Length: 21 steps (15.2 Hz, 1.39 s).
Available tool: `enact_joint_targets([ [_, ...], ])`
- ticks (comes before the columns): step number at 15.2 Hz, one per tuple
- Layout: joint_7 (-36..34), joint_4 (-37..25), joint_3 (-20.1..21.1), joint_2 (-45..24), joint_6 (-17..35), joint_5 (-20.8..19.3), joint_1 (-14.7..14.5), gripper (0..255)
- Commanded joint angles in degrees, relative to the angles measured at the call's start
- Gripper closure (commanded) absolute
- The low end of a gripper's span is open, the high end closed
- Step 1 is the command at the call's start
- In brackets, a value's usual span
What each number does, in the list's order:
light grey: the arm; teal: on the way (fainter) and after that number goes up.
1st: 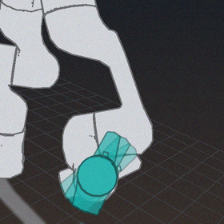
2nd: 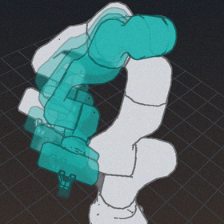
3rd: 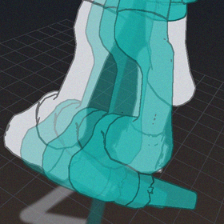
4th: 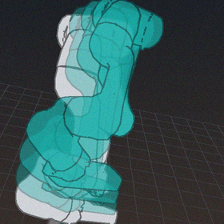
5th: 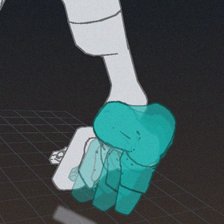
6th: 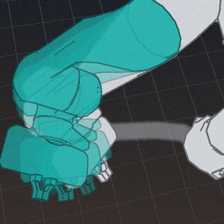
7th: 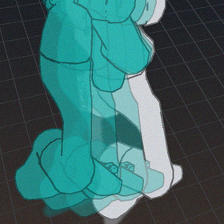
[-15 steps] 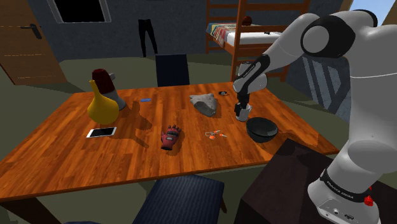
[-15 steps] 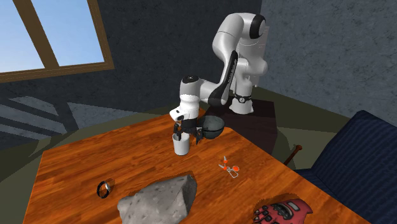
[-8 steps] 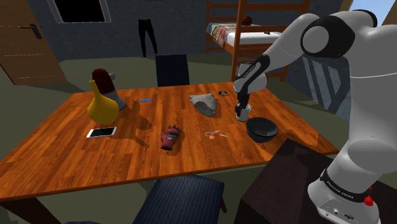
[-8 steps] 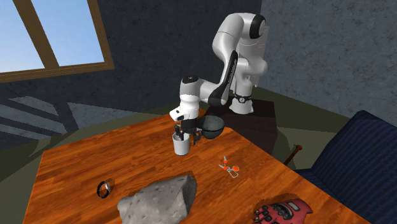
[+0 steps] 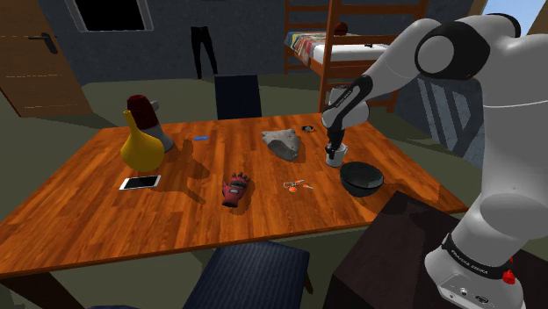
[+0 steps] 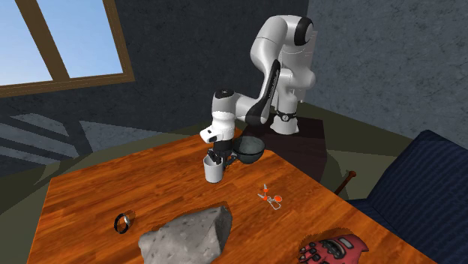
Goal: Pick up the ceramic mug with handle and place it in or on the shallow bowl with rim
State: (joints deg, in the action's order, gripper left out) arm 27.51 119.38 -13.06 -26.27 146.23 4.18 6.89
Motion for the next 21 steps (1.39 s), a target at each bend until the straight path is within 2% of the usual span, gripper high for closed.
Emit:
enact_joint_targets([
  [1, 0.0, 0.0, 0.0, 0.0, 0.01, 0.0, 0.0, 255],
  [21, -1.78, -1.6, -2.0, 11.23, -12.58, -3.52, -1.61, 255],
])
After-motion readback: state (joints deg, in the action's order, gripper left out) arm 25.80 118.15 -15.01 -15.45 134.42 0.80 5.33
